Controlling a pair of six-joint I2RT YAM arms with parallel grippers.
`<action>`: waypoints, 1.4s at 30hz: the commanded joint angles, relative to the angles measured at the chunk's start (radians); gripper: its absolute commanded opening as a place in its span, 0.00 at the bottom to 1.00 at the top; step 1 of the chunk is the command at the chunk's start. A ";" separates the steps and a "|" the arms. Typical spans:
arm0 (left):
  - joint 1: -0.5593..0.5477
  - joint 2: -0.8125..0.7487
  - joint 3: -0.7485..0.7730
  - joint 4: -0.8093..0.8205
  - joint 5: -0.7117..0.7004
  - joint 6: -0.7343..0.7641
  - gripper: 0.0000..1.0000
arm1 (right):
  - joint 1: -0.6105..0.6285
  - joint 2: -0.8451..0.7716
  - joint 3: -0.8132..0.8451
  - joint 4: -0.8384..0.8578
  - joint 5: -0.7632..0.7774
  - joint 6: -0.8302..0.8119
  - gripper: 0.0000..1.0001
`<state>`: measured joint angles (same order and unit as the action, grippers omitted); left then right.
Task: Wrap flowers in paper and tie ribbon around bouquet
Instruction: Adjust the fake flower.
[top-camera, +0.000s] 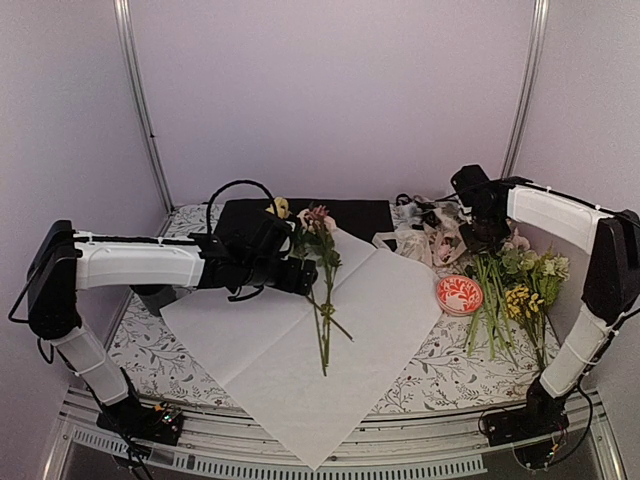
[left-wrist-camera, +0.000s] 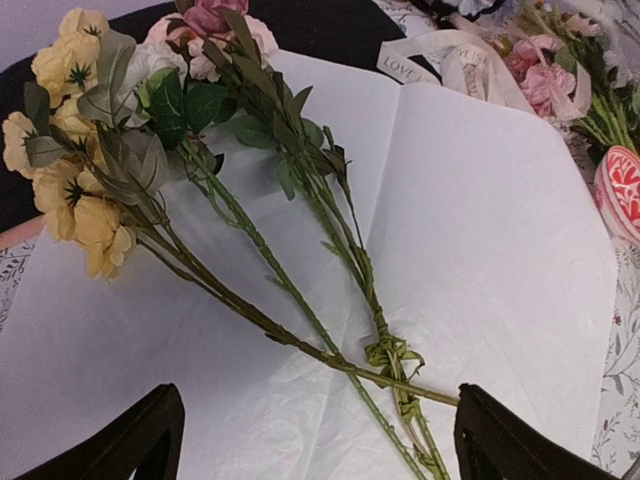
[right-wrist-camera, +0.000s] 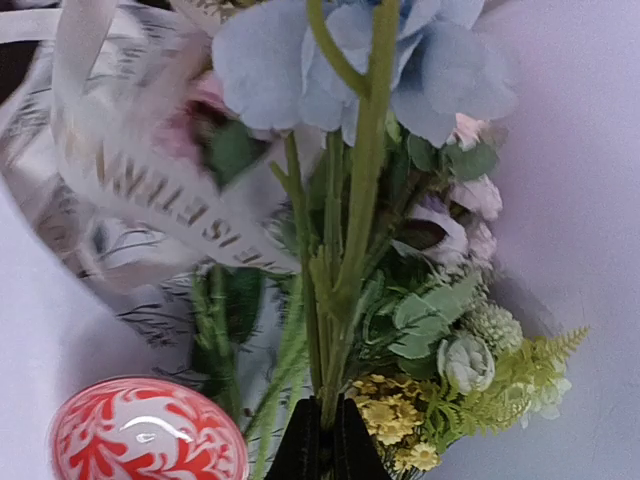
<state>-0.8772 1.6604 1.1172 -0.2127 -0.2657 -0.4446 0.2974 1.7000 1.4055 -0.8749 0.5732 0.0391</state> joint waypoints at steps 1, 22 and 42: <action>-0.012 -0.025 -0.001 0.028 0.007 0.018 0.95 | 0.157 -0.133 -0.019 0.196 0.107 -0.226 0.00; -0.011 -0.036 -0.006 0.036 0.002 0.033 0.95 | -0.048 0.088 0.171 -0.279 0.067 0.033 0.00; -0.012 -0.036 0.006 0.045 0.012 0.039 0.94 | -0.066 -0.037 0.117 -0.212 -0.593 0.004 0.00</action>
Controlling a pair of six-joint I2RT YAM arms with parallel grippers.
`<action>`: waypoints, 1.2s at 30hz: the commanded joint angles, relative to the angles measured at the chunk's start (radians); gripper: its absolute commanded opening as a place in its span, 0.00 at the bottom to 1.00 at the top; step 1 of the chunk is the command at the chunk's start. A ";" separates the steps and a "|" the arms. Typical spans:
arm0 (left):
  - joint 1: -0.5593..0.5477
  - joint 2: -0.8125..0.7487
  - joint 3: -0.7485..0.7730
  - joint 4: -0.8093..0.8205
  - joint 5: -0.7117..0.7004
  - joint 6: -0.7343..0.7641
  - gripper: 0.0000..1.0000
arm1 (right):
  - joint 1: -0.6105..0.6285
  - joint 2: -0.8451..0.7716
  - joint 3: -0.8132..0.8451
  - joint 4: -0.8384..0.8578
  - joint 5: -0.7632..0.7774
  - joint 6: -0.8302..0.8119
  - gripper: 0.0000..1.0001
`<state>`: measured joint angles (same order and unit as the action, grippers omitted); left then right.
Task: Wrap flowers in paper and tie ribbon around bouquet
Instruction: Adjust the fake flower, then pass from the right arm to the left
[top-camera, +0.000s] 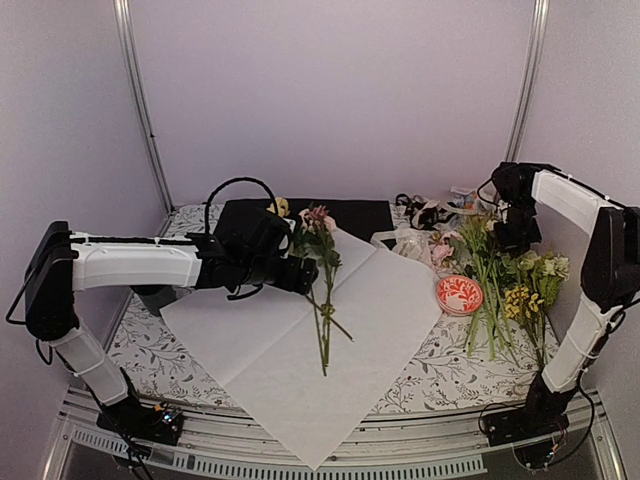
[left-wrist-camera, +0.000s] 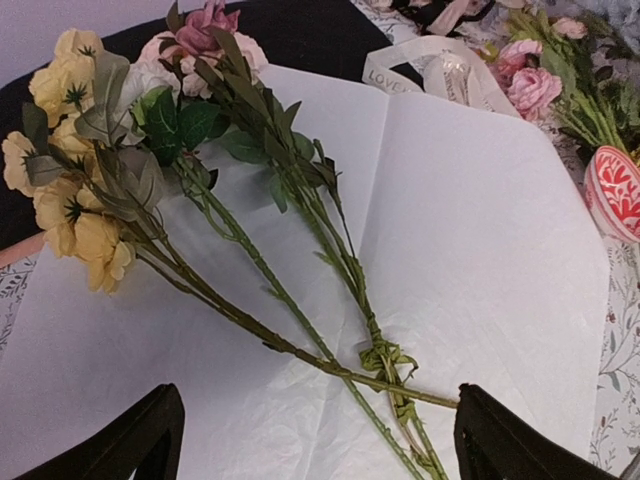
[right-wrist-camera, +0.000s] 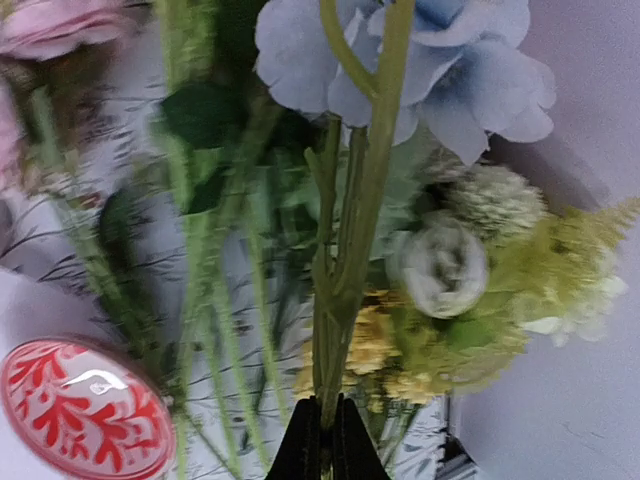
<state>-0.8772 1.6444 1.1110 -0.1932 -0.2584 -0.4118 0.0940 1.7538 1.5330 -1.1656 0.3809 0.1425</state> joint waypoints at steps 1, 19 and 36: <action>-0.012 -0.019 0.014 0.023 0.005 0.005 0.94 | 0.174 -0.129 -0.003 0.117 -0.517 -0.158 0.00; -0.012 -0.020 0.009 0.022 -0.003 0.013 0.94 | 0.007 -0.217 -0.066 0.226 -0.625 -0.080 0.00; -0.086 -0.248 -0.175 0.517 0.572 0.216 0.87 | 0.594 -0.371 -0.478 1.534 -0.902 0.400 0.00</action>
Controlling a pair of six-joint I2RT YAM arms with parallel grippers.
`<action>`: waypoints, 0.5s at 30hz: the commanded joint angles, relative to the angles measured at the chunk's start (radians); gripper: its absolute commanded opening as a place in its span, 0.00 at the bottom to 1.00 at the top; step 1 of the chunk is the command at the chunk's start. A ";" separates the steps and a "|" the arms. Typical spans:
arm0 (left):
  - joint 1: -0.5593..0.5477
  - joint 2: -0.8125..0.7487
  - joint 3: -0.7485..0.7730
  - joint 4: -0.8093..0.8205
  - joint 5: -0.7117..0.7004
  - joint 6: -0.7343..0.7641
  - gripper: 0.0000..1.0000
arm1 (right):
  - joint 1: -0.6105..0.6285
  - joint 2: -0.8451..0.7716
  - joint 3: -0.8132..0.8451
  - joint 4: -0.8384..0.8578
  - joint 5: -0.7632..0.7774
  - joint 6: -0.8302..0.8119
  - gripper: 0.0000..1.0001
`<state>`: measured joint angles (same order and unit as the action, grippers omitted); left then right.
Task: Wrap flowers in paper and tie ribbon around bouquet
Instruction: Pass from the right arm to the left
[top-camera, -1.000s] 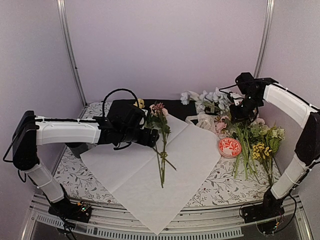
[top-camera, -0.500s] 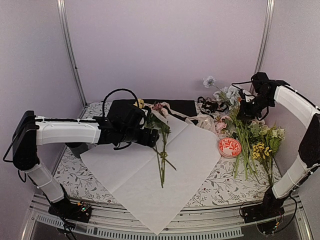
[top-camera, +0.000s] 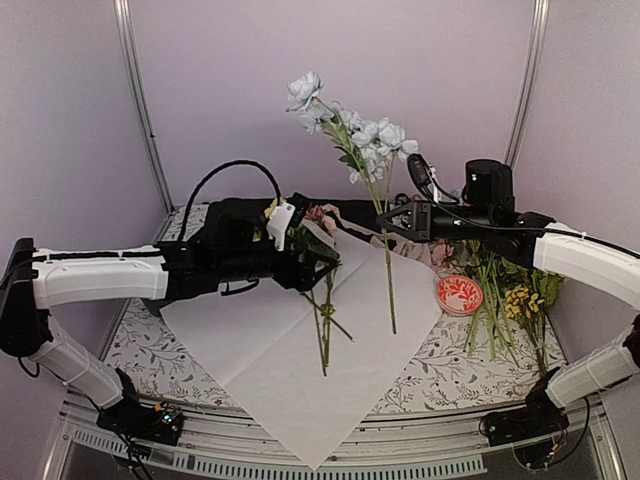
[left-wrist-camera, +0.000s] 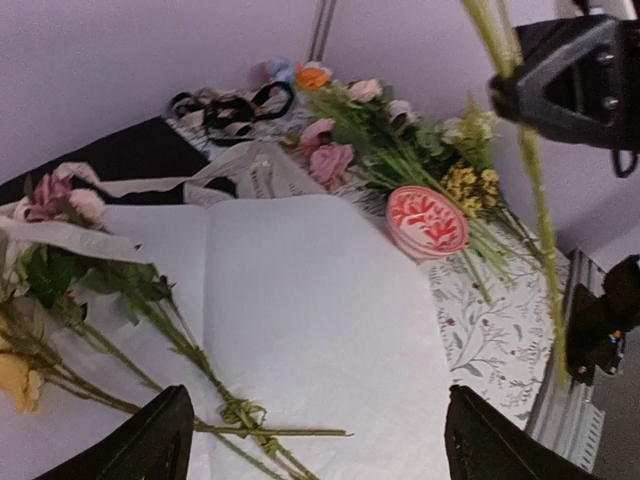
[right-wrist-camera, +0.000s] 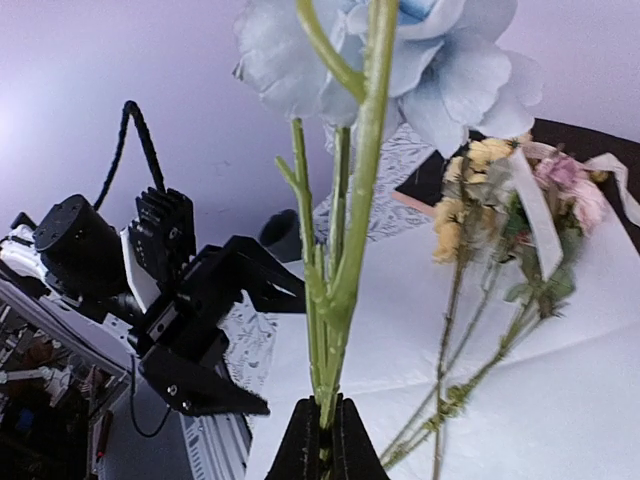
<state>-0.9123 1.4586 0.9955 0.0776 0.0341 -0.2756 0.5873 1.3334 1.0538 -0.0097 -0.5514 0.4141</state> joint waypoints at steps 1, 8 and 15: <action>-0.057 -0.074 -0.080 0.300 0.327 0.079 0.87 | 0.134 0.069 0.009 0.414 0.037 0.127 0.00; -0.067 -0.095 -0.145 0.431 0.345 0.021 0.77 | 0.257 0.155 0.080 0.483 0.046 0.091 0.00; -0.067 -0.097 -0.150 0.440 0.262 0.001 0.10 | 0.280 0.180 0.089 0.507 0.017 0.096 0.00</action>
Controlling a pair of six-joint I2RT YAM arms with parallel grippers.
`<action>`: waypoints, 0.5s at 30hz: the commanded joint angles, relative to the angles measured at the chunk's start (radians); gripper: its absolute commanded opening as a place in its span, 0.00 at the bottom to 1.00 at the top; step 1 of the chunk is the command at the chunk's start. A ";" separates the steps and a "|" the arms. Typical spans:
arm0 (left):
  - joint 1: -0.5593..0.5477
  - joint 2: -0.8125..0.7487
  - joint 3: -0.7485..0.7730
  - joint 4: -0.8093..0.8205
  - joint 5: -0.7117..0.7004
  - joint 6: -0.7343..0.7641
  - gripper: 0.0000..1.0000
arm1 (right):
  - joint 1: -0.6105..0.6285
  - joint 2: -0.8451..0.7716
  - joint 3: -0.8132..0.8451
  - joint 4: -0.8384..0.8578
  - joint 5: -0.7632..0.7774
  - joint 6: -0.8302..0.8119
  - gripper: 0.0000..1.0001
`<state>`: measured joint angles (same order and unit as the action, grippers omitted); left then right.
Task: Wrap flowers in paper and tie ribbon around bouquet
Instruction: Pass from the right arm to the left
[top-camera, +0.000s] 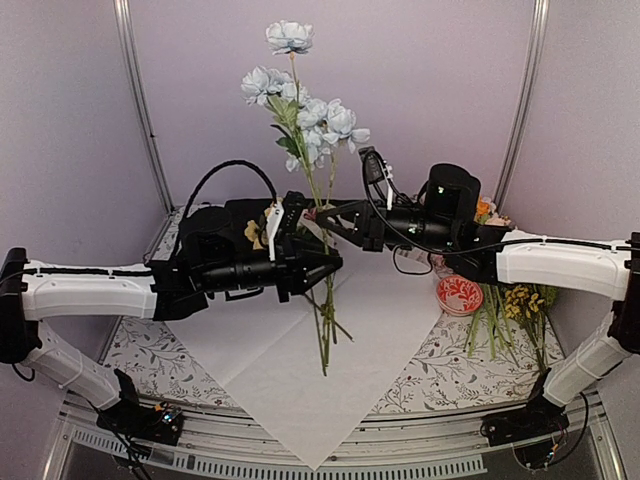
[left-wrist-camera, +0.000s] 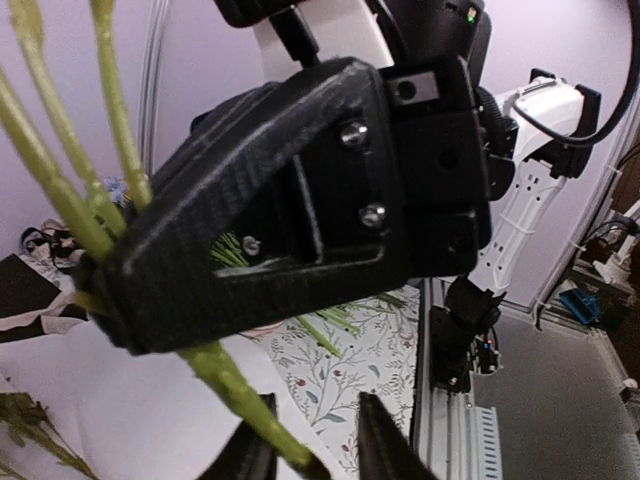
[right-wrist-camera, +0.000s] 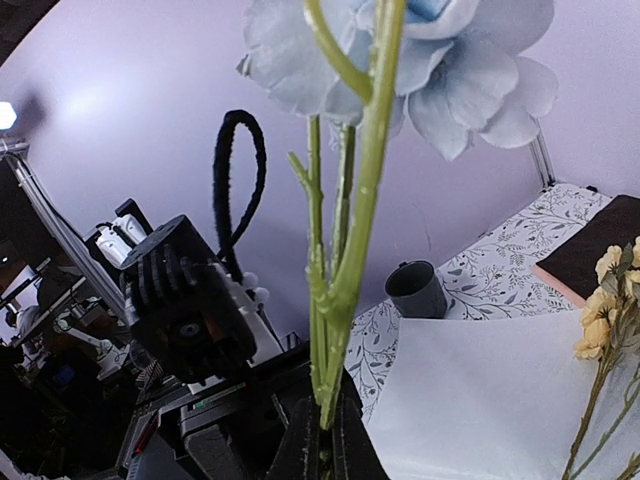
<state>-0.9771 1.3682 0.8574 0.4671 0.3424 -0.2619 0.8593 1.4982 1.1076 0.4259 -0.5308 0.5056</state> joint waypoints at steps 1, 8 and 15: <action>-0.002 -0.009 -0.014 0.049 -0.063 -0.018 0.03 | 0.007 0.016 0.034 0.070 -0.005 0.005 0.00; 0.023 -0.024 -0.022 -0.038 -0.188 -0.163 0.00 | 0.009 0.019 0.049 -0.032 0.044 -0.030 0.11; 0.170 -0.009 -0.140 -0.128 -0.242 -0.503 0.00 | -0.034 0.023 0.132 -0.336 0.279 -0.122 0.68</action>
<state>-0.8989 1.3529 0.7887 0.4152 0.1623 -0.5289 0.8581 1.5112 1.1751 0.2813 -0.4114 0.4404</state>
